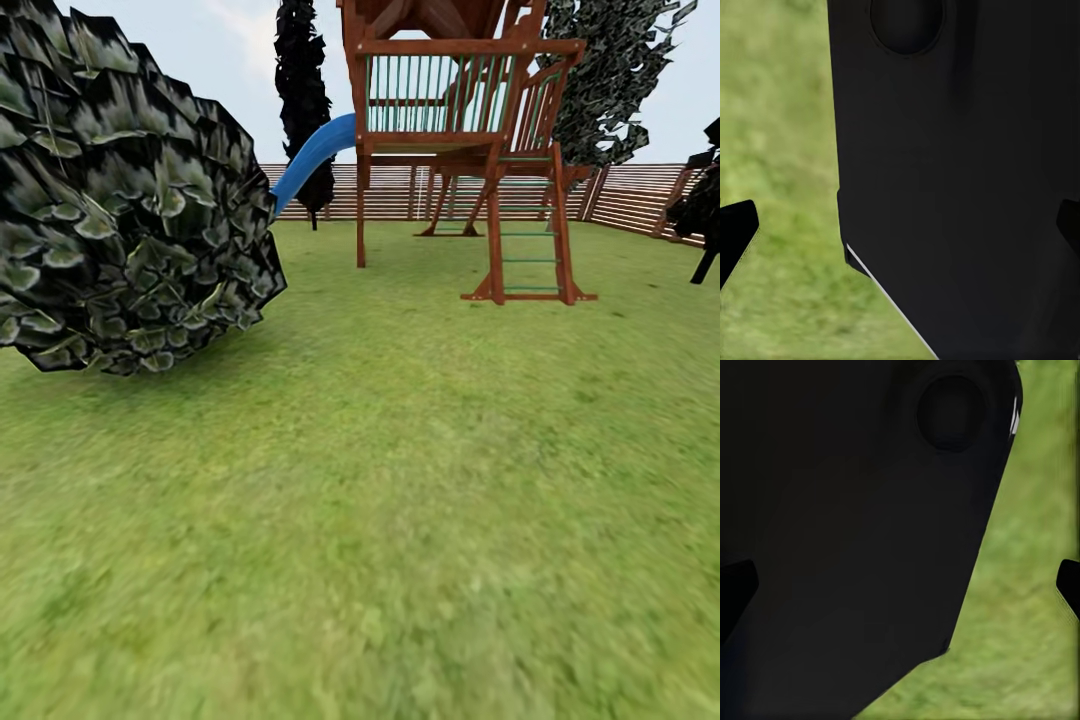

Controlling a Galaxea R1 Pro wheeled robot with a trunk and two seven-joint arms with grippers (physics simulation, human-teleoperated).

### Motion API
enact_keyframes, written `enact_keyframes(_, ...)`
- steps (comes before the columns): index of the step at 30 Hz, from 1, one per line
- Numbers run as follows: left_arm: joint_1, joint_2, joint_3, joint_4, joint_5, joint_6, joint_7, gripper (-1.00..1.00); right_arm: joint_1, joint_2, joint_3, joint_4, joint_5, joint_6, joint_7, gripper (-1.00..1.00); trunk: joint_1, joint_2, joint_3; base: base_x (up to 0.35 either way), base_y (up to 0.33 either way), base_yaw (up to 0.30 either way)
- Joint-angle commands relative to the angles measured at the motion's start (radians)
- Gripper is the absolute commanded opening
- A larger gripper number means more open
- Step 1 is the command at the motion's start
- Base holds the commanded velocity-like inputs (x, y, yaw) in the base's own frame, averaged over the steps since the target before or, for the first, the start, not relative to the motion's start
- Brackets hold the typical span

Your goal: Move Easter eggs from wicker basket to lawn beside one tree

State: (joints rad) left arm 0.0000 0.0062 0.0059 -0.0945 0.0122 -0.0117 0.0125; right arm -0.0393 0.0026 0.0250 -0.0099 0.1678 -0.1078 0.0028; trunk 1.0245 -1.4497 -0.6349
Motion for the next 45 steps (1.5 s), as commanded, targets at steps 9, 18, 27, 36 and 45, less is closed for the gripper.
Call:
enact_keyframes(9, 0.000, 0.000, 0.000, -0.001, 0.002, -0.001, 0.001, 1.00, -0.001, 0.002, 0.003, 0.000, 0.002, -0.003, 0.000, 1.00, 0.000, 0.000, -0.001, 0.286, 0.000, 0.000)
enact_keyframes(18, 0.000, 0.000, 0.000, -0.001, 0.002, -0.001, 0.001, 1.00, -0.001, 0.003, 0.004, 0.002, 0.005, -0.003, 0.001, 1.00, 0.000, 0.000, -0.001, 0.299, 0.000, 0.000)
enact_keyframes(27, 0.000, 0.000, 0.000, -0.001, 0.001, -0.001, 0.001, 1.00, 0.000, -0.002, 0.006, 0.003, 0.009, -0.023, 0.008, 1.00, 0.000, 0.000, -0.001, 0.320, 0.000, 0.000)
enact_keyframes(36, 0.000, 0.000, 0.000, -0.001, 0.002, -0.001, 0.001, 1.00, -0.001, 0.002, 0.005, 0.005, 0.009, -0.030, 0.007, 1.00, 0.000, 0.000, -0.001, 0.321, 0.000, 0.000)
enact_keyframes(45, 0.000, 0.000, 0.000, -0.001, 0.002, -0.001, 0.001, 1.00, 0.000, 0.002, 0.006, 0.005, 0.008, -0.030, 0.008, 1.00, 0.000, 0.000, -0.001, 0.321, 0.000, 0.000)
